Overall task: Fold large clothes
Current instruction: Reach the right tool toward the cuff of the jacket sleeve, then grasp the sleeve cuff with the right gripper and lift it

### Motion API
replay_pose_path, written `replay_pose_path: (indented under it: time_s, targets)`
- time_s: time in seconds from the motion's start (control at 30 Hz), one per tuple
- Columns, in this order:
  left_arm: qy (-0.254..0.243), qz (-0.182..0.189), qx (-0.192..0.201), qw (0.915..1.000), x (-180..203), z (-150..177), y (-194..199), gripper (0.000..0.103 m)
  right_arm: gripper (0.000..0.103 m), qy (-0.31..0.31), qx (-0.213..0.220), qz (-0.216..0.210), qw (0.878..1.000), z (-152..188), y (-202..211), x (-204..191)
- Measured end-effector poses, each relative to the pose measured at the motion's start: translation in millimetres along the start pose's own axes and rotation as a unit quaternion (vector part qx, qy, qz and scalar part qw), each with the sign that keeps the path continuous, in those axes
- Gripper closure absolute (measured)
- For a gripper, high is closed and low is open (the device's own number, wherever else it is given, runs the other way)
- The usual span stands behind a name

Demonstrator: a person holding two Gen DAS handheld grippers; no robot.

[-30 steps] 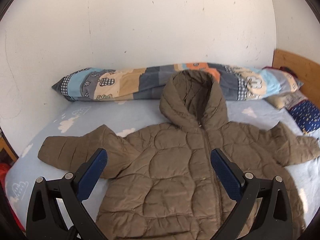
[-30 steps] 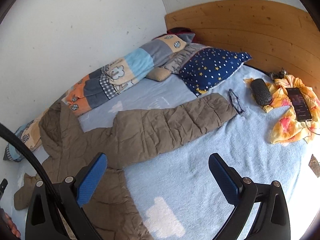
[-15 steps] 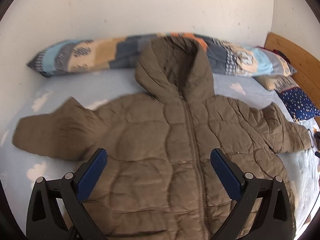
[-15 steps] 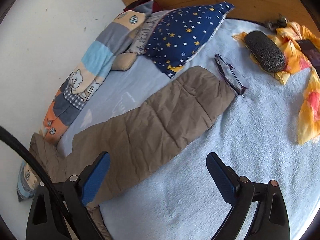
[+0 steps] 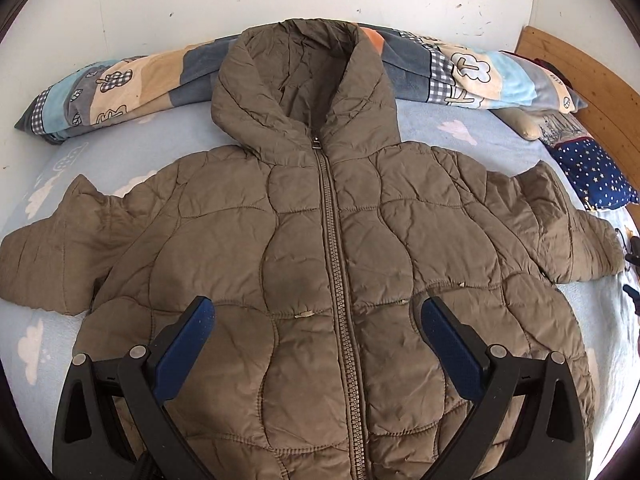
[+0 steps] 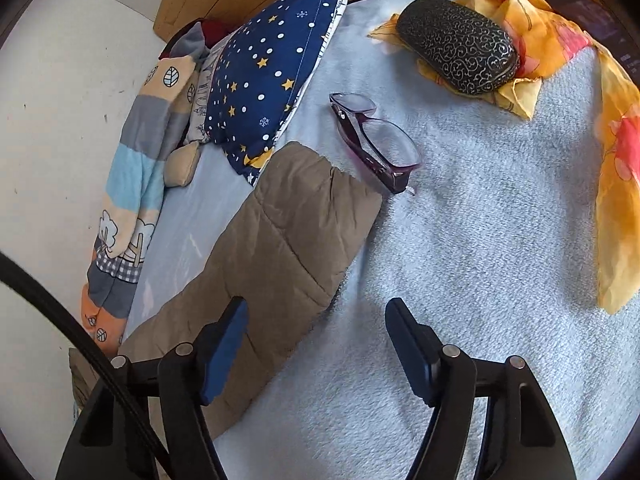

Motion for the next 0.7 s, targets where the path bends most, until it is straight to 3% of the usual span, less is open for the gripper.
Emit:
replay_pose_path:
  time_s: [0.07, 0.37, 0.47, 0.53, 0.57, 0.7]
  targets:
    - [0.000, -0.003, 0.001, 1.0000, 0, 1, -1, 0.000, 0.037, -0.007, -0.001, -0.006, 1.000, -3, -8, 2]
    - [0.005, -0.002, -0.001, 1.0000, -8, 1, -2, 0.000, 0.038, -0.056, 0.026, -0.019, 0.998, -25, -32, 23]
    - [0.009, -0.001, -0.007, 0.9999, -10, 1, -6, 0.000, 0.039, -0.047, 0.031, -0.028, 0.998, -32, -38, 20]
    - [0.010, -0.001, -0.010, 0.9999, -11, 2, -7, 0.000, 0.058, -0.032, 0.035, -0.036, 0.998, -35, -43, 13]
    - [0.009, -0.002, -0.010, 0.9999, -11, 2, -8, 0.000, 0.079, -0.024, 0.032, -0.029, 0.999, -35, -46, 12]
    - [0.014, -0.003, -0.009, 0.9999, -12, 2, -8, 0.000, 0.087, -0.015, 0.063, -0.031, 0.997, -42, -30, 0]
Point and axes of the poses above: each gripper's, at about its wrist camera, not at the fingertips, and y roughly against the way its jaws point, x to its right, z to its underside, the point moved 7 cm from there along -y, roughly the way its jaws point, and after that the axes turned 7 degrees about y, right-handed, at the moved point
